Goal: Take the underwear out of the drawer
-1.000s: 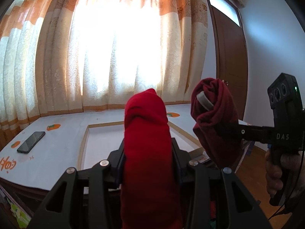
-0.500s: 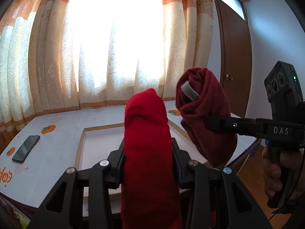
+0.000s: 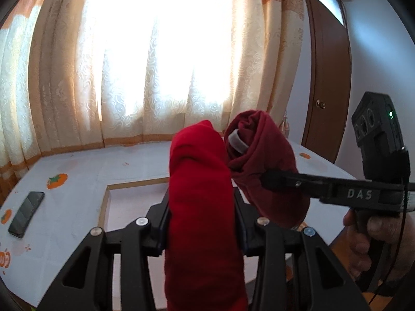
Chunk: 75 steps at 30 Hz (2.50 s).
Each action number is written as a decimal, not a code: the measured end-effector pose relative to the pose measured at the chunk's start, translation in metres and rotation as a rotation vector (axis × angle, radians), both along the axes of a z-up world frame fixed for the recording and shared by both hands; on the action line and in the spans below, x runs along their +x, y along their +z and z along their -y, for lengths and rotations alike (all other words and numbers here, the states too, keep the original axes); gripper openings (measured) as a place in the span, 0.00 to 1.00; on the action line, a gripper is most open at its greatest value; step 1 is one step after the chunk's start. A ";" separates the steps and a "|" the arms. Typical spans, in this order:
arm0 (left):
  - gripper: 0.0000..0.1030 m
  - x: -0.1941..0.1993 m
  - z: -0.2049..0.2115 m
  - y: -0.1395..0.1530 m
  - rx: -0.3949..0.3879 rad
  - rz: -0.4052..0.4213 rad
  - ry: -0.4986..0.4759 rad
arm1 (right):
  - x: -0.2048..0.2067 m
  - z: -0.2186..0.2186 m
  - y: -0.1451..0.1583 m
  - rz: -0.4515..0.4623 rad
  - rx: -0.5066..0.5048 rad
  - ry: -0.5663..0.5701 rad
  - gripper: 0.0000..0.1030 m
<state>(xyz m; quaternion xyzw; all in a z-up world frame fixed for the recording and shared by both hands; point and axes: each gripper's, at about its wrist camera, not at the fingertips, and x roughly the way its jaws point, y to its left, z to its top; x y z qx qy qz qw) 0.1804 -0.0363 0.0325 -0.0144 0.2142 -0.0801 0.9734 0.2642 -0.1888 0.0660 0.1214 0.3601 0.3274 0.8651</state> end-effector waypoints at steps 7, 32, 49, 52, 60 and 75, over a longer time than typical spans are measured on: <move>0.39 0.038 -0.012 -0.007 -0.076 -0.079 0.036 | 0.031 -0.007 -0.012 -0.054 -0.018 -0.023 0.40; 0.39 0.139 -0.004 -0.043 -0.176 -0.316 0.075 | 0.115 -0.010 -0.057 -0.222 -0.117 -0.133 0.42; 0.45 0.169 0.003 -0.067 -0.184 -0.436 0.096 | 0.140 -0.012 -0.080 -0.264 -0.175 -0.157 0.56; 0.45 0.167 0.001 -0.065 -0.199 -0.423 0.091 | 0.137 -0.013 -0.076 -0.240 -0.189 -0.159 0.63; 0.53 0.153 0.001 -0.055 -0.203 -0.377 0.082 | 0.121 -0.010 -0.065 -0.192 -0.219 -0.155 0.69; 0.60 0.074 -0.008 -0.025 -0.237 -0.262 -0.009 | 0.032 0.016 -0.022 -0.118 -0.145 -0.045 0.71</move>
